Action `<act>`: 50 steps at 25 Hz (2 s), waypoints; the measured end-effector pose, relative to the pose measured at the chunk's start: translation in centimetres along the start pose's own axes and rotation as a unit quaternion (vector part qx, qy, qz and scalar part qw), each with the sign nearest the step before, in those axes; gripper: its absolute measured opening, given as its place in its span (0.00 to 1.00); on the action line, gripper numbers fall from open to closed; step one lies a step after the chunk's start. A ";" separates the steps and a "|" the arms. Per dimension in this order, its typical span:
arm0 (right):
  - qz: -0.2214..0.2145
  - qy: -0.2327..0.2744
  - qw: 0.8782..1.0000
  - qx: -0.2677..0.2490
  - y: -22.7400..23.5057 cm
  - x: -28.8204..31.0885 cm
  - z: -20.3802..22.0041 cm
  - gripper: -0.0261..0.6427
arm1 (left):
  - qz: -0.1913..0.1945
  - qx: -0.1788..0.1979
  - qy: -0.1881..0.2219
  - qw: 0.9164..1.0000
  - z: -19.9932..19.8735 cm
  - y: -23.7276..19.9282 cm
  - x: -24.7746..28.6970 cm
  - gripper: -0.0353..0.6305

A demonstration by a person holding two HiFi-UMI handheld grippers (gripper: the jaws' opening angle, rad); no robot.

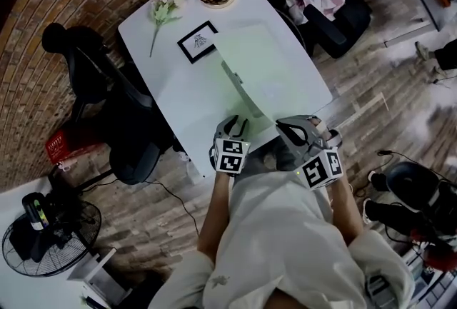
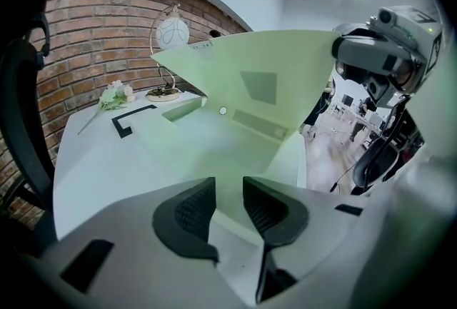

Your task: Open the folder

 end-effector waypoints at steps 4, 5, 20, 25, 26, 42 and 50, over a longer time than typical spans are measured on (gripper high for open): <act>0.020 0.000 1.000 0.010 1.1 -0.7 0.1 0.05 | 0.001 0.008 0.008 1.000 -0.5 0.0 0.0 0.23; 0.024 -0.001 1.000 0.013 1.3 -0.9 0.1 0.05 | 0.000 0.007 0.007 1.000 -0.4 0.0 -0.1 0.23; 0.092 -0.004 0.994 0.054 5.0 -2.8 0.7 0.05 | 0.004 0.003 -0.012 1.000 0.4 -0.1 0.0 0.23; 0.099 -0.023 0.994 0.038 6.1 -3.5 1.1 0.05 | 0.003 0.005 -0.014 1.000 0.5 -0.1 0.1 0.23; 0.107 -0.020 0.993 0.047 6.3 -3.6 1.3 0.05 | 0.003 0.005 -0.014 1.000 0.5 -0.1 0.1 0.23; 0.177 -0.016 0.982 0.068 10.4 -5.4 2.9 0.05 | 0.007 0.004 -0.015 1.000 0.2 -0.2 0.0 0.21; 0.226 -0.009 0.962 0.152 11.7 -6.3 4.8 0.05 | 0.010 0.004 -0.019 1.000 0.3 -0.1 -0.1 0.21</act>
Point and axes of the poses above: the fingertips, and each gripper's own axes: x forward along the fingers, y to its right, z out of its underside, the point moved 1 cm from there along -x, backward along the fingers, and after that the axes turned 6 degrees about z, right-handed, at the moved point
